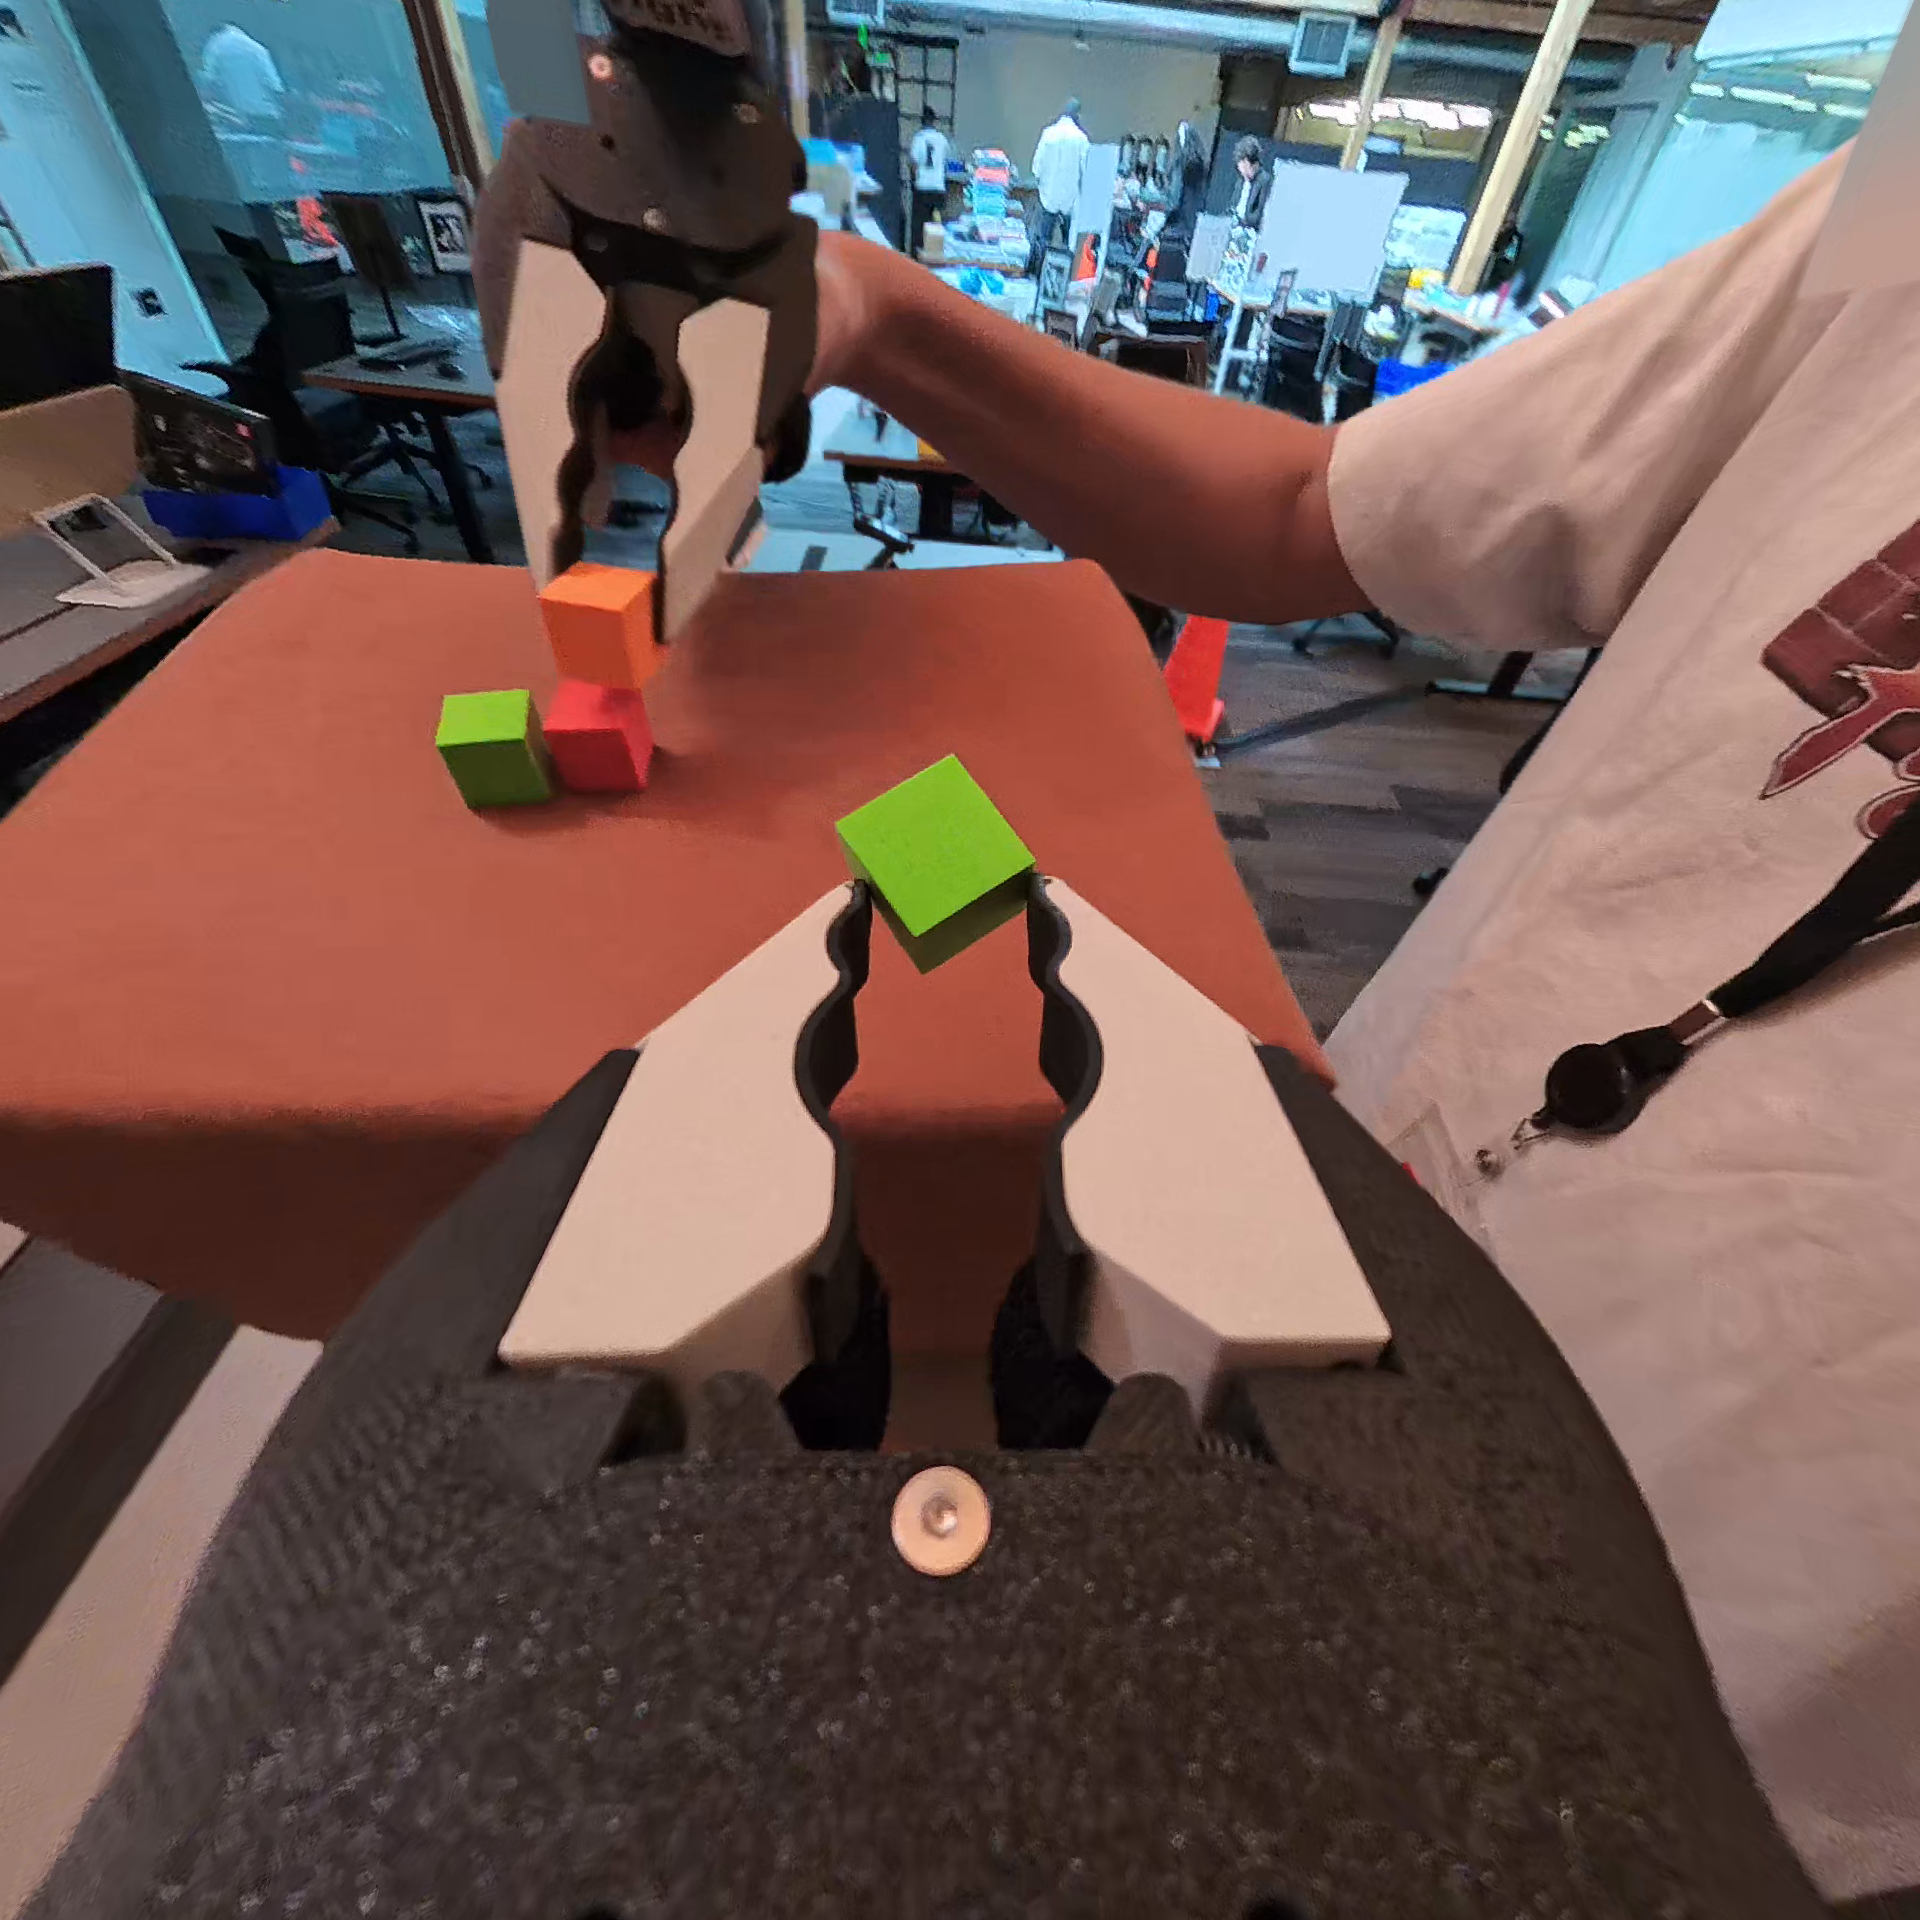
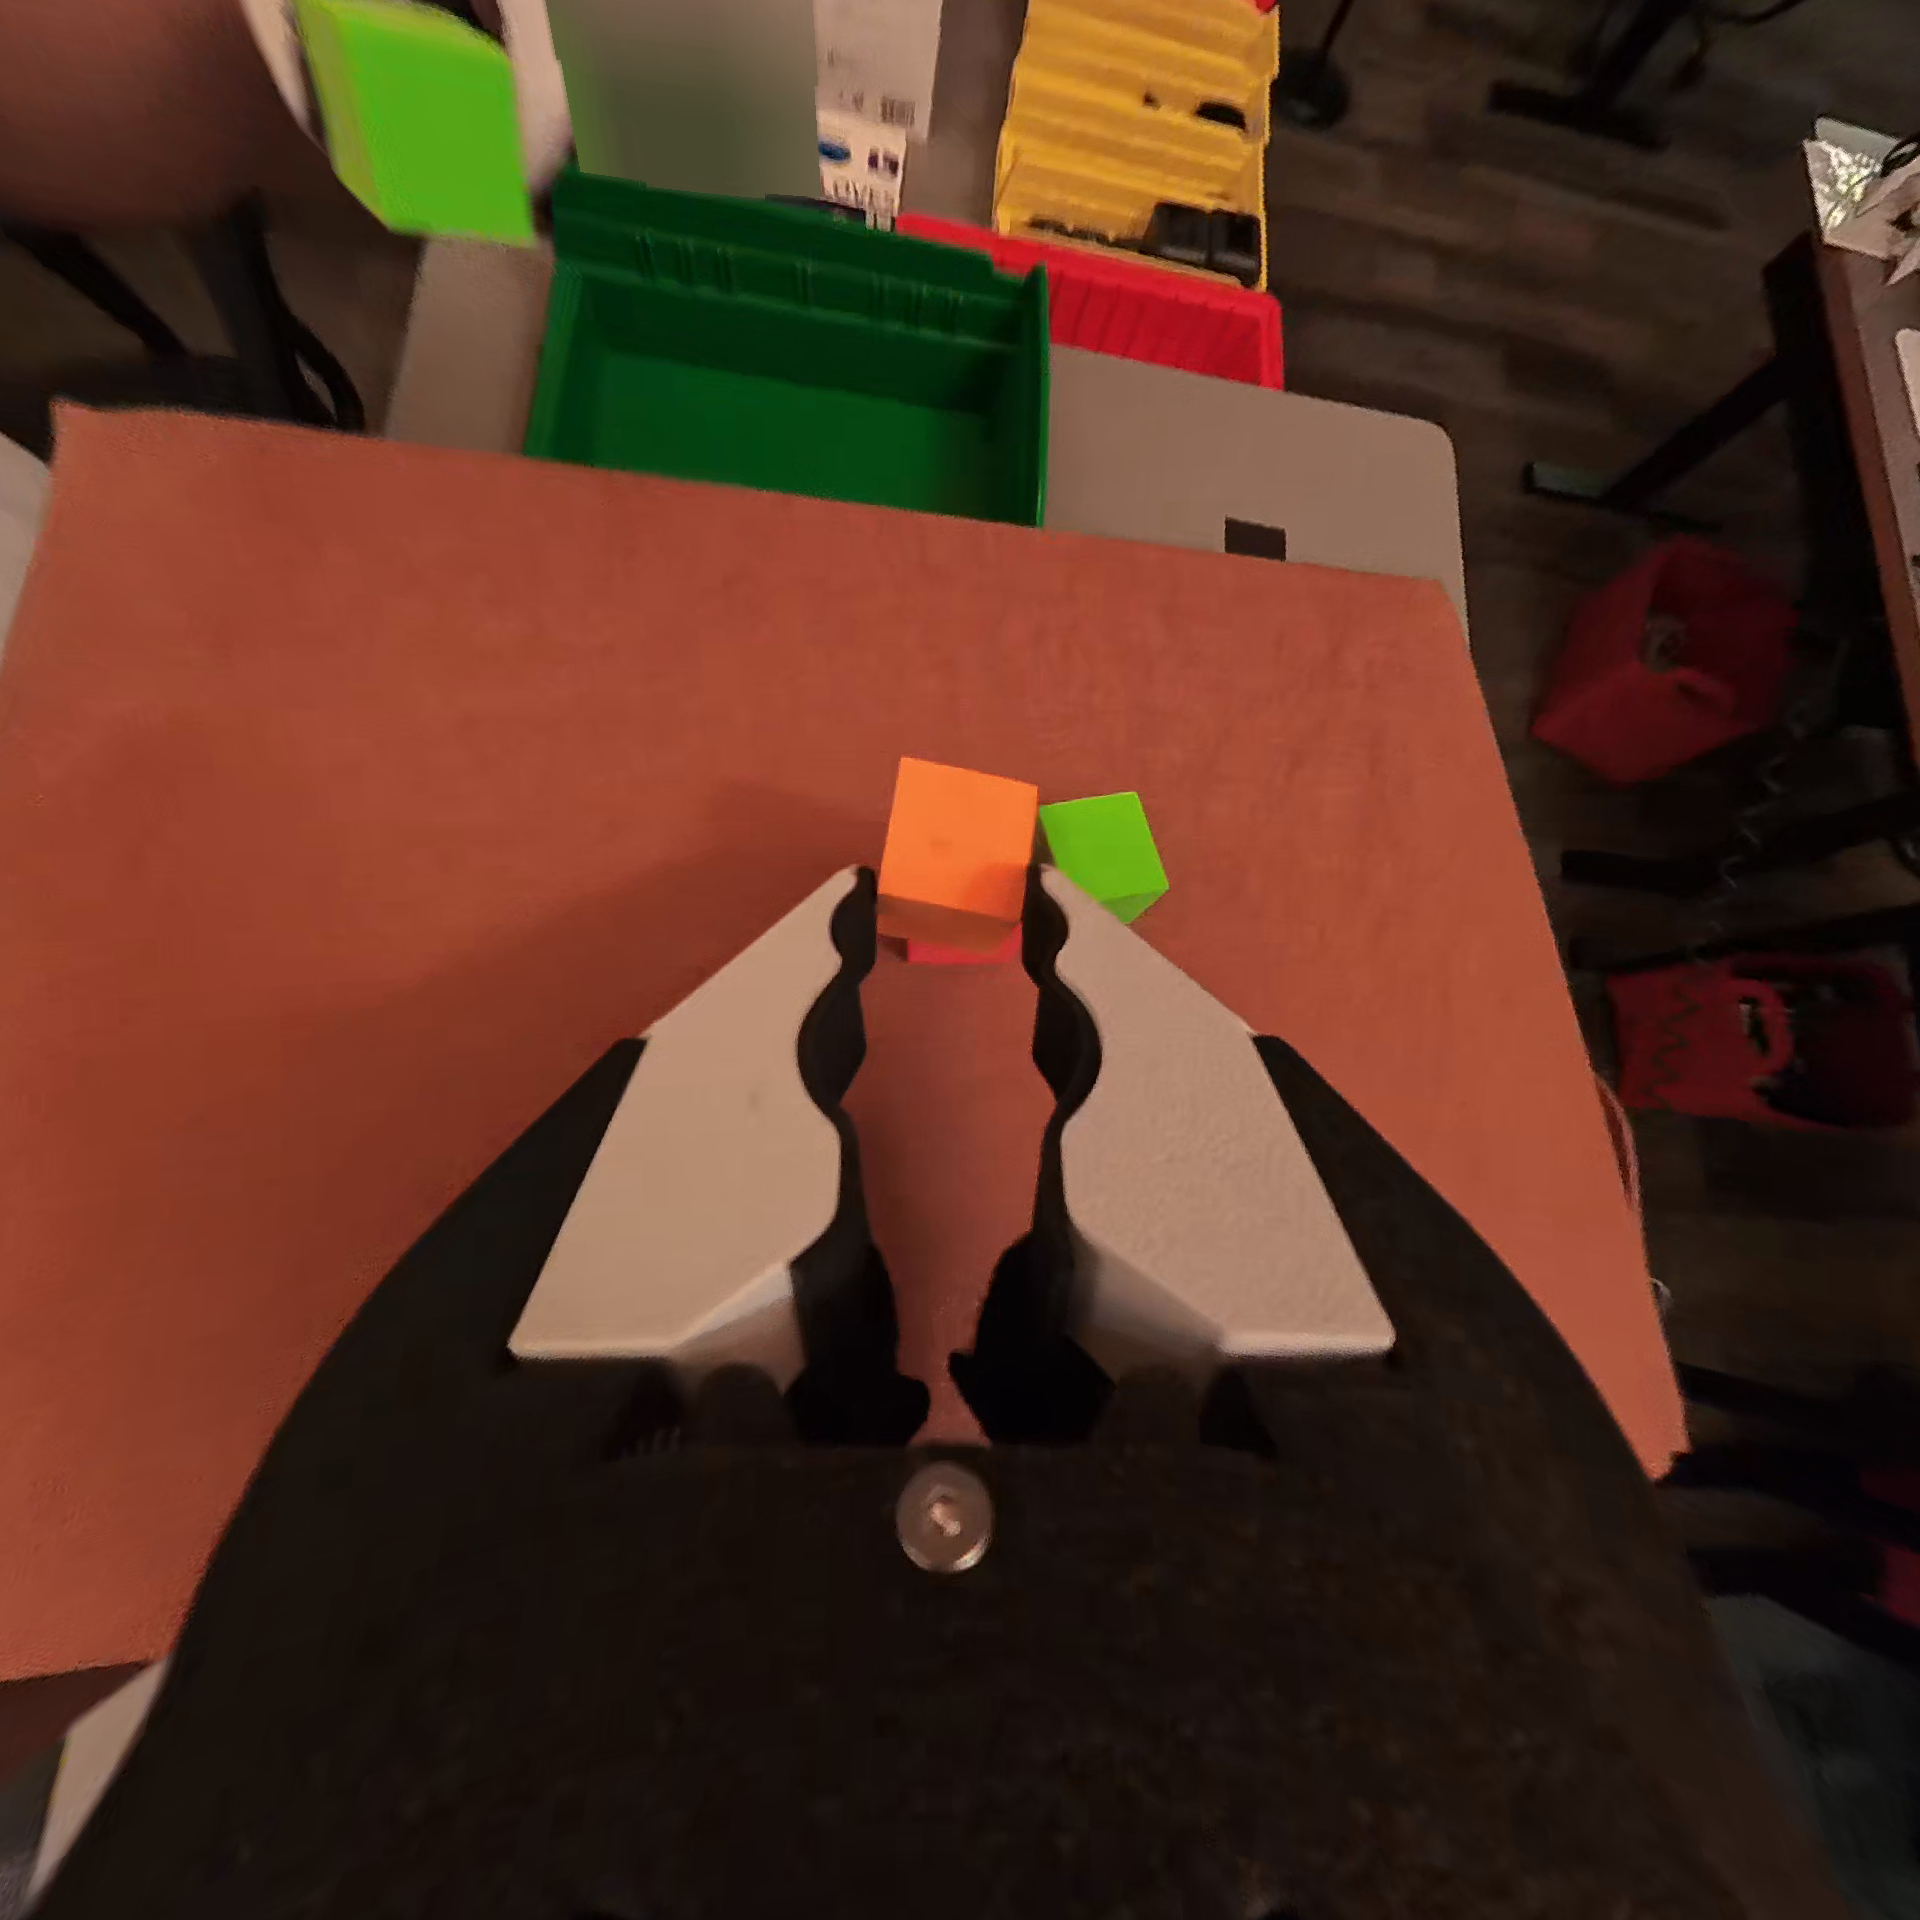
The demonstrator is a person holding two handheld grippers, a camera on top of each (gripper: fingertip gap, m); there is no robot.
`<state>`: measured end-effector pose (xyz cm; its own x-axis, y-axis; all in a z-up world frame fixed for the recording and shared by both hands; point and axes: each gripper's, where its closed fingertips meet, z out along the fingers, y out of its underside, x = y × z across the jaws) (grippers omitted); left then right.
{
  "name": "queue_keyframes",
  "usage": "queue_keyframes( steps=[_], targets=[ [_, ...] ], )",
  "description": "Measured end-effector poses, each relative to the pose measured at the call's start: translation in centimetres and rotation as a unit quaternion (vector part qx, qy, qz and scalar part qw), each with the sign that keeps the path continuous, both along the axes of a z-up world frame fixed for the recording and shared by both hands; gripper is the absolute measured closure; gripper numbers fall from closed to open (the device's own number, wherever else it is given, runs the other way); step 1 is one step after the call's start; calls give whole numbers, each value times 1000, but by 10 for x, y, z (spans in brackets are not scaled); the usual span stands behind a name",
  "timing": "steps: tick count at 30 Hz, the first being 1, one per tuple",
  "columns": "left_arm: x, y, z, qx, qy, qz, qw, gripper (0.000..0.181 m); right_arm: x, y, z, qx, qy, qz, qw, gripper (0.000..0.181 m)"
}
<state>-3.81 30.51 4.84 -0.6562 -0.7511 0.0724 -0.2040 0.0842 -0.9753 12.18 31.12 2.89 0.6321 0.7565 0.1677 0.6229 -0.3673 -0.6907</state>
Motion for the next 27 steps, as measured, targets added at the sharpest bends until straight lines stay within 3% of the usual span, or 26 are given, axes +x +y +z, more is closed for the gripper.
queue_keyframes(
  steps=[12, 27],
  targets=[
    [-62, 1, -9, -72, -26, 81, 994, 150, -1, 5, -8, -29, -28, 45, 998, 154],
    [-76, -8, -24, -96, -15, 93, 991, 150, -2, 9, -10, -58, -30, 79, 995, 154]
  ],
)
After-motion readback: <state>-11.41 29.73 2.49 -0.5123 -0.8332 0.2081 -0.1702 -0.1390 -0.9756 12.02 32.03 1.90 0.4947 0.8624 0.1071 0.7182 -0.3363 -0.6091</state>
